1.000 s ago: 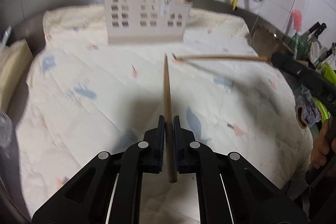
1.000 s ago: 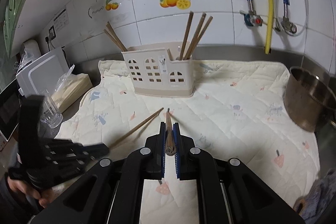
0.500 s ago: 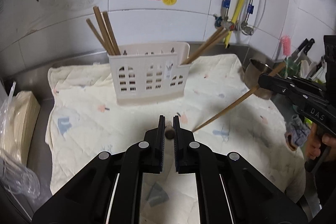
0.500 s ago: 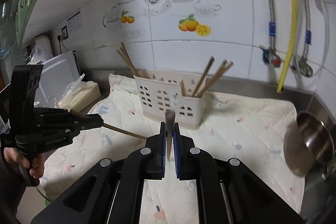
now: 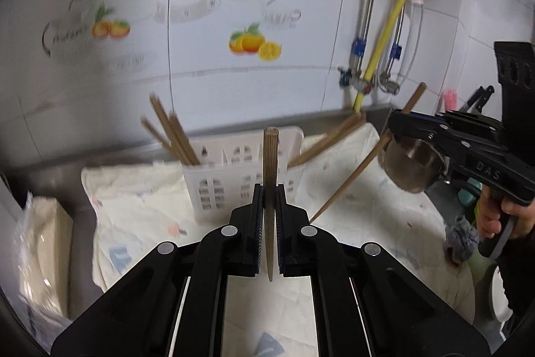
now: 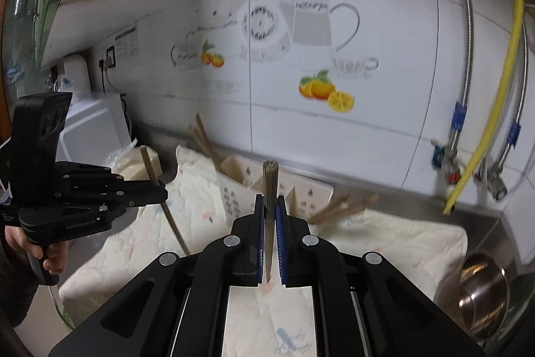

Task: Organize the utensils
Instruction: 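Raise the left tool's chopstick upright into the holder while the right tool inserts its own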

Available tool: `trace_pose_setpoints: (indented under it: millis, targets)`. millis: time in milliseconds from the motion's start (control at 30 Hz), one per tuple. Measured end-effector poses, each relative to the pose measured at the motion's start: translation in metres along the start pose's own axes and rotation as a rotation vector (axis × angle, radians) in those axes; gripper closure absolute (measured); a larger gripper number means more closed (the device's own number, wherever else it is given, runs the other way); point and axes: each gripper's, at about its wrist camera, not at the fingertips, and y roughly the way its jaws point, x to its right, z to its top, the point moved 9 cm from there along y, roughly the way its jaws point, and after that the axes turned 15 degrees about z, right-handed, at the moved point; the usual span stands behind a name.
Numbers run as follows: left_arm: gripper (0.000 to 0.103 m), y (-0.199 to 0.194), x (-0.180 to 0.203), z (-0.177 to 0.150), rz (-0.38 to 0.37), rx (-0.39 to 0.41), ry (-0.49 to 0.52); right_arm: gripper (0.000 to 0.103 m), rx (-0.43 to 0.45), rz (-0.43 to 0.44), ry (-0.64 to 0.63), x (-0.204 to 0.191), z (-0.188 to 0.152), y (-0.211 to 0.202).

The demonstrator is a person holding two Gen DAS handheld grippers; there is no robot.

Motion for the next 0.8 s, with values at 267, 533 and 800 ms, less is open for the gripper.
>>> trace_pose_setpoints:
  millis: [267, 533, 800]
  targets:
    - [0.097, -0.018, -0.017, 0.073, 0.018, 0.111, -0.013, 0.097, 0.065, -0.038, -0.014, 0.017, 0.053, -0.006]
    - [0.097, -0.014, -0.038, 0.129, 0.071, 0.183, -0.053, 0.097, 0.095, -0.057, 0.025, 0.039, 0.074, 0.007]
    - [0.097, 0.027, -0.055, 0.126, 0.088, 0.139, -0.116, 0.097, 0.038, -0.067, 0.045, 0.053, 0.058, 0.038]
